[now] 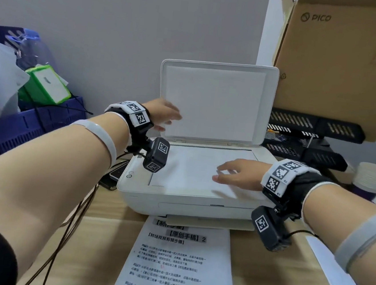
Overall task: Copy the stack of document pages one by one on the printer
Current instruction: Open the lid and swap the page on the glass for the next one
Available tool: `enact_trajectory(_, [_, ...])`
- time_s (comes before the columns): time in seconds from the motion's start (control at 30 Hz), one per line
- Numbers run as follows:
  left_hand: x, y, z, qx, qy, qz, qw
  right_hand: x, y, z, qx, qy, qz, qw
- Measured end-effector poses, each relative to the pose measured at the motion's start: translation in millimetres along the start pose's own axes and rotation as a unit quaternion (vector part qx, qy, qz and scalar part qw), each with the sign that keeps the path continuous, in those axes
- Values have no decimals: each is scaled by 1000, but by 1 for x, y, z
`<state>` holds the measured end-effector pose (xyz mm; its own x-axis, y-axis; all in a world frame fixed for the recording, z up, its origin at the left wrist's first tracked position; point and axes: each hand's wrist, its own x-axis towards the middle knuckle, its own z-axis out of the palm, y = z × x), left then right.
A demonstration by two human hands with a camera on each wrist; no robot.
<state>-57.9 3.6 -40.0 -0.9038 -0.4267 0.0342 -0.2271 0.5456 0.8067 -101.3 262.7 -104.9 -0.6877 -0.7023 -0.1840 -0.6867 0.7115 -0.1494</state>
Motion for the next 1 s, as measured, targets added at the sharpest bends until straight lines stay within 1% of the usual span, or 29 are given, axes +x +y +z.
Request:
enact_trajectory(0.07, [-19, 2, 5, -9, -65, -14, 998, -13, 0, 3, -9, -4, 0, 1000])
enact_trajectory(0.13, [-39, 4, 11, 7, -124, -12, 992, -26, -1, 9, -19, -6, -5, 1000])
enact_trajectory(0.23, [-64, 0, 19, 73, -201, 7, 977, -43, 0, 17, -22, 7, -17, 1000])
enact_trajectory(0.33, [-85, -4, 23, 155, -271, 13, 950, -57, 2, 24, -38, 17, -23, 999])
enact_trajectory(0.37, [-91, -5, 24, 181, -289, 17, 940, -61, 3, 25, -51, 27, -26, 998])
enact_trajectory(0.43, [-99, -6, 26, 218, -306, 27, 926, -68, 6, 26, -57, 68, -34, 995])
enact_trajectory(0.53, [-110, -3, 29, 256, -317, 56, 911, -83, 9, 15, -12, 144, -28, 989])
enact_trajectory(0.6, [-114, 3, 30, 281, -303, 87, 907, -92, 15, 3, 9, 193, -12, 981])
enact_trajectory(0.63, [-115, 7, 30, 286, -284, 111, 908, -97, 19, -3, 19, 221, -1, 975])
enact_trajectory(0.7, [-113, 20, 29, 272, -202, 170, 925, -105, 32, -16, 43, 274, 23, 960])
enact_trajectory(0.73, [-111, 27, 29, 244, -152, 194, 938, -111, 40, -21, 58, 294, 37, 953])
enact_trajectory(0.77, [-104, 33, 29, 207, -104, 201, 952, -117, 47, -27, 76, 310, 52, 946])
enact_trajectory(0.83, [-91, 44, 34, 127, -49, 197, 971, -131, 62, -36, 99, 350, 77, 928])
enact_trajectory(0.93, [-79, 62, 53, 49, -3, 185, 981, -154, 92, -44, 158, 424, 140, 881])
enact_trajectory(1.0, [-73, 72, 73, -22, 20, 170, 985, -170, 116, -43, 231, 444, 204, 841])
